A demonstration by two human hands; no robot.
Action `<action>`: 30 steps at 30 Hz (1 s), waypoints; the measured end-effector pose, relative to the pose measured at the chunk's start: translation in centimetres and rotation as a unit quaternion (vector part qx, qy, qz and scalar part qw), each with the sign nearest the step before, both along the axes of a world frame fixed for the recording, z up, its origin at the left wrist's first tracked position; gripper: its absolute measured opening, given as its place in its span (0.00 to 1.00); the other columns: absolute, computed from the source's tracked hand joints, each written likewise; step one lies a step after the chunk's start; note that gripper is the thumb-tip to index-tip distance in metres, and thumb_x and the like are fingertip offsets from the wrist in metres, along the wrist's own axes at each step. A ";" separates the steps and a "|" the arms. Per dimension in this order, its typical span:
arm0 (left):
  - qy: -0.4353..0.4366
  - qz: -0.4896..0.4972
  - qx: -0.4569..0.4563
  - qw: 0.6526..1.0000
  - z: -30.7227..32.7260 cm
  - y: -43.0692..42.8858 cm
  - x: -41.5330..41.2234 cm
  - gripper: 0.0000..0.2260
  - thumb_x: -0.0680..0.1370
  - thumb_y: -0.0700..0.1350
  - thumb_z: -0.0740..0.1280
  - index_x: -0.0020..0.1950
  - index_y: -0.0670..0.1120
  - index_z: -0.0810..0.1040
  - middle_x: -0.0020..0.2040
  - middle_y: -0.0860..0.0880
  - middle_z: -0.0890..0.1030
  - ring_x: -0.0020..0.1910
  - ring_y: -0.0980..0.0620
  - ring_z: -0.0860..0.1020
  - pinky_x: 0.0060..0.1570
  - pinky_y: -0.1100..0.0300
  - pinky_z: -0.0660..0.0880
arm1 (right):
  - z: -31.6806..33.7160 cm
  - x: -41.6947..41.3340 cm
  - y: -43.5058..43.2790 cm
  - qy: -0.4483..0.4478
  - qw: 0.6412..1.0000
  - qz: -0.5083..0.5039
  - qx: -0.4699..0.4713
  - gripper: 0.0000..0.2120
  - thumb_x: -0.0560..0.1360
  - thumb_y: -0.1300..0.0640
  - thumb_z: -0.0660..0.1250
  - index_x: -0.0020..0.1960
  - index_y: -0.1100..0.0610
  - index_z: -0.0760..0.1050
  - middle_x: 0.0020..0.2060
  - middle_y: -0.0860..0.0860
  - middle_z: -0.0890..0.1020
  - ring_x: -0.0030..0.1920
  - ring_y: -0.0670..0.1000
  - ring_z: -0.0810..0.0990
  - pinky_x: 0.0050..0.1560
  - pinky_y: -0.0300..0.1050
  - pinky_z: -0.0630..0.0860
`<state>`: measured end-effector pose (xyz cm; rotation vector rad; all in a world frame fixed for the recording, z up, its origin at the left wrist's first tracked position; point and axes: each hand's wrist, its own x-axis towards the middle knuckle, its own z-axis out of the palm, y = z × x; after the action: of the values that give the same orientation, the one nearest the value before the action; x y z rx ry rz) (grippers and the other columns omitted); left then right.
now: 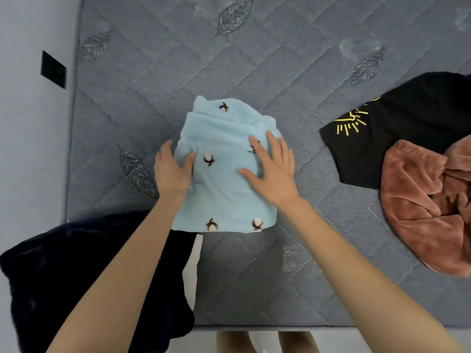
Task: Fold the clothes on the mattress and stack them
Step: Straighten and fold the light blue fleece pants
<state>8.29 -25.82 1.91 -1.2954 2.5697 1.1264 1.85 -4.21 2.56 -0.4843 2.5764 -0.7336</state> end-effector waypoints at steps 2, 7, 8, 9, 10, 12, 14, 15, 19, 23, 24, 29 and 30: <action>0.026 -0.117 -0.149 0.982 -0.2 1.3 0.4 0.30 0.79 0.57 0.63 0.77 0.46 0.60 0.76 0.40 0.60 0.75 0.39 0.59 0.72 0.43 0.55 | -1.3 -0.2 -0.8 -0.025 0.999 0.018 0.020 0.34 0.78 0.34 0.58 0.79 0.38 0.47 0.80 0.48 0.41 0.78 0.53 0.36 0.76 0.56 0.34; -0.062 -0.338 -0.173 0.923 -3.4 4.2 1.2 0.33 0.77 0.69 0.47 0.78 0.59 0.42 0.80 0.49 0.41 0.78 0.44 0.38 0.73 0.35 0.41 | -4.3 -1.1 -1.3 -0.054 0.993 0.045 0.091 0.32 0.79 0.33 0.49 0.77 0.36 0.38 0.79 0.46 0.35 0.77 0.51 0.32 0.76 0.59 0.33; -0.083 -0.332 -0.151 0.927 -4.4 4.0 1.3 0.34 0.76 0.70 0.46 0.77 0.60 0.38 0.79 0.51 0.37 0.77 0.46 0.35 0.73 0.34 0.42 | -4.9 -1.4 -1.2 -0.056 0.991 0.061 0.107 0.32 0.79 0.32 0.48 0.77 0.36 0.36 0.78 0.46 0.35 0.77 0.51 0.31 0.75 0.60 0.33; -0.093 -0.324 -0.136 0.931 -5.3 3.9 1.5 0.34 0.76 0.70 0.46 0.76 0.62 0.35 0.78 0.53 0.34 0.77 0.47 0.33 0.72 0.33 0.42 | -5.4 -1.5 -1.2 -0.055 0.988 0.076 0.124 0.32 0.79 0.32 0.48 0.77 0.36 0.35 0.78 0.45 0.34 0.77 0.51 0.30 0.75 0.61 0.33; -0.093 -0.319 -0.127 0.935 -6.0 3.7 1.5 0.34 0.75 0.71 0.47 0.76 0.63 0.34 0.78 0.54 0.33 0.77 0.48 0.33 0.72 0.33 0.44 | -5.8 -1.5 -1.2 -0.054 0.985 0.085 0.139 0.33 0.79 0.32 0.47 0.77 0.37 0.34 0.78 0.46 0.33 0.77 0.51 0.30 0.75 0.62 0.33; -0.075 -0.311 -0.115 0.941 -6.7 3.6 1.4 0.36 0.74 0.73 0.47 0.75 0.64 0.34 0.78 0.54 0.34 0.77 0.49 0.34 0.72 0.32 0.47 | -6.3 -1.2 -1.6 -0.042 0.985 0.080 0.147 0.33 0.79 0.32 0.47 0.77 0.37 0.34 0.78 0.46 0.34 0.77 0.52 0.31 0.75 0.63 0.34; -0.054 -0.305 -0.108 0.945 -6.8 3.1 0.9 0.37 0.72 0.75 0.47 0.75 0.64 0.34 0.79 0.53 0.35 0.78 0.49 0.36 0.72 0.33 0.49 | -6.1 -1.0 -1.9 -0.023 0.993 0.053 0.106 0.33 0.79 0.33 0.50 0.78 0.38 0.38 0.79 0.46 0.37 0.78 0.52 0.33 0.75 0.62 0.34; -0.046 -0.301 -0.105 0.947 -6.6 2.8 0.7 0.38 0.71 0.75 0.48 0.75 0.65 0.34 0.79 0.53 0.36 0.78 0.49 0.37 0.72 0.33 0.49 | -5.9 -1.1 -1.8 -0.015 0.997 0.032 0.067 0.34 0.79 0.33 0.52 0.78 0.39 0.40 0.79 0.46 0.40 0.78 0.51 0.35 0.76 0.61 0.35; -0.029 -0.296 -0.105 0.949 -5.6 1.3 -0.7 0.44 0.67 0.78 0.53 0.76 0.64 0.37 0.79 0.53 0.38 0.78 0.45 0.41 0.71 0.33 0.53 | -5.4 -3.1 -1.5 -0.018 0.997 -0.070 -0.021 0.40 0.75 0.31 0.60 0.79 0.40 0.44 0.80 0.47 0.44 0.79 0.51 0.40 0.76 0.57 0.39; -0.038 -0.287 -0.016 0.957 -5.2 -0.2 -2.3 0.49 0.61 0.80 0.58 0.75 0.67 0.39 0.78 0.58 0.36 0.78 0.46 0.38 0.72 0.34 0.53 | -5.5 -7.4 -1.7 -0.115 0.992 -0.050 -0.021 0.51 0.67 0.29 0.69 0.79 0.40 0.43 0.80 0.47 0.46 0.79 0.49 0.42 0.78 0.57 0.43; -0.042 -0.261 0.007 0.965 -5.3 -0.4 -2.3 0.48 0.62 0.78 0.60 0.75 0.68 0.39 0.78 0.57 0.36 0.78 0.46 0.38 0.72 0.35 0.54 | -5.4 -8.4 -1.6 -0.147 0.987 -0.044 -0.040 0.53 0.65 0.30 0.71 0.79 0.40 0.43 0.80 0.45 0.47 0.79 0.48 0.43 0.78 0.57 0.45; -0.024 -0.042 0.133 0.990 -5.8 1.0 -2.1 0.50 0.62 0.75 0.63 0.77 0.63 0.41 0.76 0.49 0.60 0.73 0.45 0.64 0.69 0.44 0.64 | -5.1 -9.8 -0.8 -0.282 0.955 -0.068 -0.068 0.57 0.60 0.34 0.78 0.78 0.37 0.45 0.76 0.42 0.60 0.77 0.50 0.56 0.75 0.55 0.60; -0.009 -0.003 0.172 0.985 -5.9 1.2 -2.3 0.51 0.61 0.75 0.64 0.78 0.60 0.45 0.73 0.51 0.66 0.70 0.47 0.68 0.68 0.47 0.67 | -4.8 -9.7 -0.7 -0.311 0.944 -0.077 -0.074 0.55 0.61 0.37 0.79 0.78 0.38 0.49 0.73 0.41 0.65 0.74 0.48 0.63 0.70 0.51 0.66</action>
<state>6.03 -24.65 -3.99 -1.2045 2.2320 1.4672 -7.86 -4.94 -2.24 -0.0657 1.9851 -0.9569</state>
